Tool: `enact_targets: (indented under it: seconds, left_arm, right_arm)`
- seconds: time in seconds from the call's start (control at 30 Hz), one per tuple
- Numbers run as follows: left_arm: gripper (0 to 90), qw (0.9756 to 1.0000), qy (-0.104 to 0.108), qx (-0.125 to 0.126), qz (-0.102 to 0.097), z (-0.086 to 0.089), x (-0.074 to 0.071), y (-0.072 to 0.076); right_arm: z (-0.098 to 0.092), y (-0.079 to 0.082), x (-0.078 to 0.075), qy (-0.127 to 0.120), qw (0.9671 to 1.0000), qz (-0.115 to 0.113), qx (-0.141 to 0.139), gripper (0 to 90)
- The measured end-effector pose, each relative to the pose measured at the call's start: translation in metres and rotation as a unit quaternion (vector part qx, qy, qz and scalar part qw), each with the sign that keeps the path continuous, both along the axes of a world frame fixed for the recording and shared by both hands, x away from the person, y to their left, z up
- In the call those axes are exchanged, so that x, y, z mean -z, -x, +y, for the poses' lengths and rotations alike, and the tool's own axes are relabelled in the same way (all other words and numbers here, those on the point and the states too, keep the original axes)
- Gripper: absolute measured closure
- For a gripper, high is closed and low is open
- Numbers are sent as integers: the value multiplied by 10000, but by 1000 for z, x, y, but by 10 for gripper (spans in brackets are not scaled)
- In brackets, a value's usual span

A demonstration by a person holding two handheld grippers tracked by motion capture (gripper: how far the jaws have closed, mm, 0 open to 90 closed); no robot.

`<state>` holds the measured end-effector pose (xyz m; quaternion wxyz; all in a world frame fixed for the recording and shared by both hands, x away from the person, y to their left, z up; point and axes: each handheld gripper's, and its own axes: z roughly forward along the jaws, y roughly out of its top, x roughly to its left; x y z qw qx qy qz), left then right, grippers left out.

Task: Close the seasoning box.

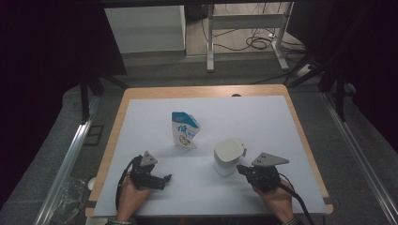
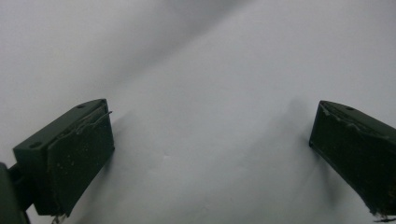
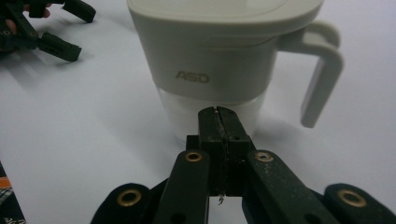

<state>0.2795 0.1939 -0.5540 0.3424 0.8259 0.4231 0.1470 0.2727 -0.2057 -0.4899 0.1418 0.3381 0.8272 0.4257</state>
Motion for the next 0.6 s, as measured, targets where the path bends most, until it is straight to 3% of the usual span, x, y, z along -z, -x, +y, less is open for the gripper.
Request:
enact_targets:
  seconds: [0.37, 0.6]
  left_arm:
    - [0, 10000, -2, 1, -1, 0, 0, 0]
    - [0, 10000, -2, 1, -1, 0, 0, 0]
  right_arm:
    - [12, -1, 25, 19, 9997, 205, -97, 890]
    - [17, -1, 32, 28, 9995, 288, -147, 892]
